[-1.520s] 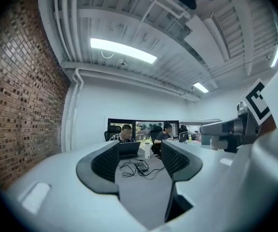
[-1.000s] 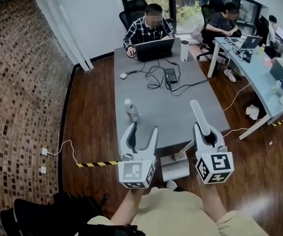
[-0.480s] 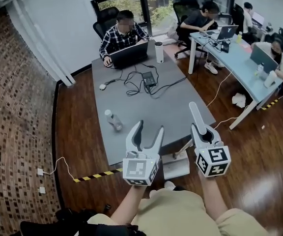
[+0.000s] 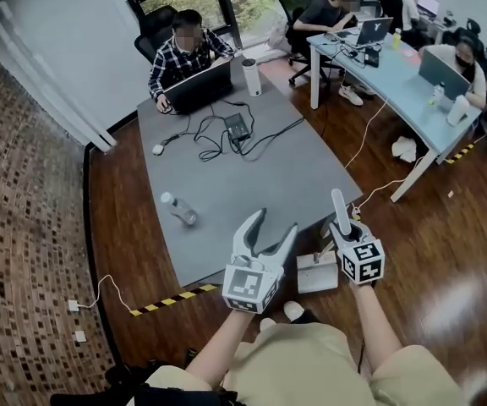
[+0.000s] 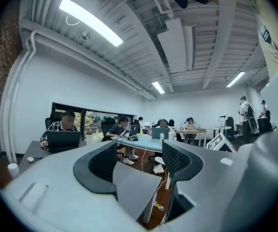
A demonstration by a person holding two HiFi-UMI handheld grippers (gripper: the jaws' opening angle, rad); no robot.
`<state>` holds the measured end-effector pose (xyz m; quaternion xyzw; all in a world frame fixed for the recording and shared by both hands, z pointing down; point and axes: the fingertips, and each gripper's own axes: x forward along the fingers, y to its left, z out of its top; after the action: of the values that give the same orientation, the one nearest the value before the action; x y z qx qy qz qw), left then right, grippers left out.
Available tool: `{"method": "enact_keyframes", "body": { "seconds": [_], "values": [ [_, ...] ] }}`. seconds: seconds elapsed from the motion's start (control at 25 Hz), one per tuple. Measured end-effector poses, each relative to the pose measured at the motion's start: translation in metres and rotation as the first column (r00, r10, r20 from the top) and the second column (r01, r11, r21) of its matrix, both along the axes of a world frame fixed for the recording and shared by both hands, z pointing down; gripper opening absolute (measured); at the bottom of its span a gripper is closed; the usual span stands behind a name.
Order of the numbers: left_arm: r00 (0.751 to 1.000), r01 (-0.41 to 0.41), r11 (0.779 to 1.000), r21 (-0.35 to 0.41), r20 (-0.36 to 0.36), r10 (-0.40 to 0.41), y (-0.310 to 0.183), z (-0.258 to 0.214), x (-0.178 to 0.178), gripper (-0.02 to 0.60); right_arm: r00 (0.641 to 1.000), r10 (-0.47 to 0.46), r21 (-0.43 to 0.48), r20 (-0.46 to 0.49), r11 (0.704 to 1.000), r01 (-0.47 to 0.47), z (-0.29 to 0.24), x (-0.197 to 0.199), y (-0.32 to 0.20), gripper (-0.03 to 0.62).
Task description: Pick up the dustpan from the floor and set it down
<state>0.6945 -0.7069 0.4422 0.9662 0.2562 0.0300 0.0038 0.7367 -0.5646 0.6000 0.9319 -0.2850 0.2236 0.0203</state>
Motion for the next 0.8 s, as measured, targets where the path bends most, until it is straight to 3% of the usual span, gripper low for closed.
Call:
{"method": "enact_keyframes", "body": {
  "seconds": [0.32,0.6,0.8],
  "values": [
    [0.998,-0.034,0.995,0.095,0.057,0.029,0.022,0.044,0.017,0.282,0.977,-0.179,-0.129,0.111,0.973,0.193,0.118,0.009,-0.002,0.11],
    [0.99,0.009,0.995,0.104,0.139,-0.024,0.012,0.071,0.021,0.282,0.957,-0.215,-0.127,0.195,0.962,0.242,0.168,0.046,0.002,0.11],
    [0.985,0.032,0.993,0.116,0.165,-0.051,0.0,0.08,0.022,0.282,0.932,-0.299,-0.189,0.205,0.922,0.338,0.182,0.073,-0.01,0.109]
  ]
}}
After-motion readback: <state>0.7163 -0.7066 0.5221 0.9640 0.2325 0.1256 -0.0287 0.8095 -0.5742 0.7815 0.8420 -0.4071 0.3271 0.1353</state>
